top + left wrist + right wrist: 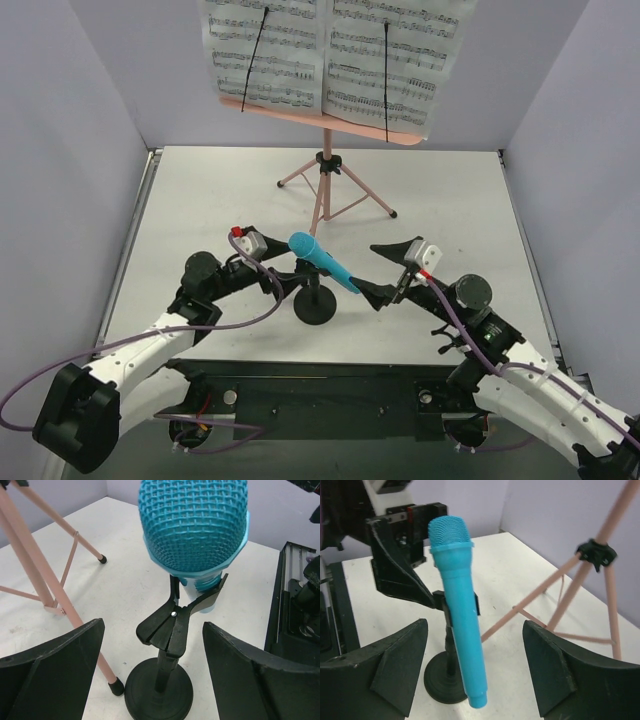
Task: Set up the instrument practice props
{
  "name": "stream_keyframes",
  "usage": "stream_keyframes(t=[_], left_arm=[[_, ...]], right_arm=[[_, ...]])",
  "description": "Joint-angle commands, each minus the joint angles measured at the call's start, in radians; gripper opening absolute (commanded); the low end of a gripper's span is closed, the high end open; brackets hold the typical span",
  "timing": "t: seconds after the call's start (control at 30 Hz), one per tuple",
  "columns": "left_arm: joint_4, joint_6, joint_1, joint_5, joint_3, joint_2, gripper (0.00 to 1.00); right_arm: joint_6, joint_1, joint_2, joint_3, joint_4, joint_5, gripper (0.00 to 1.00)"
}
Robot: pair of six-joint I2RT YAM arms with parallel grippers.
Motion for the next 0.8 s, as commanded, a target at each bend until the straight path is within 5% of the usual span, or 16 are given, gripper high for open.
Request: stream_keyframes(t=[0.0, 0.23, 0.4, 0.6, 0.77], left_arm=[[-0.052, -0.082, -0.003, -0.099, -0.015, -0.083, 0.9], [-0.221, -0.204, -0.003, -0.224, -0.072, -0.294, 0.91], [-0.487, -0.371, 0.003, -0.449, -0.074, -0.449, 0.91], [-0.683, -0.399, 0.006, -0.541, -0.048, -0.493, 0.91], [-0.807, -0.442, 0.005, -0.728, -0.031, -0.493, 0.91]], right_arm=[[0.105, 0.003, -0.078, -0.026, -0.066, 0.286, 0.7], [0.173, 0.003, -0.153, -0.059, -0.159, 0.411, 0.72], [0.335, 0.003, -0.18, -0.027, -0.327, 0.616, 0.74], [0.508, 0.003, -0.21, -0.029, -0.571, 0.892, 0.79], [0.562, 0.003, -0.257, -0.102, -0.603, 0.951, 0.8]])
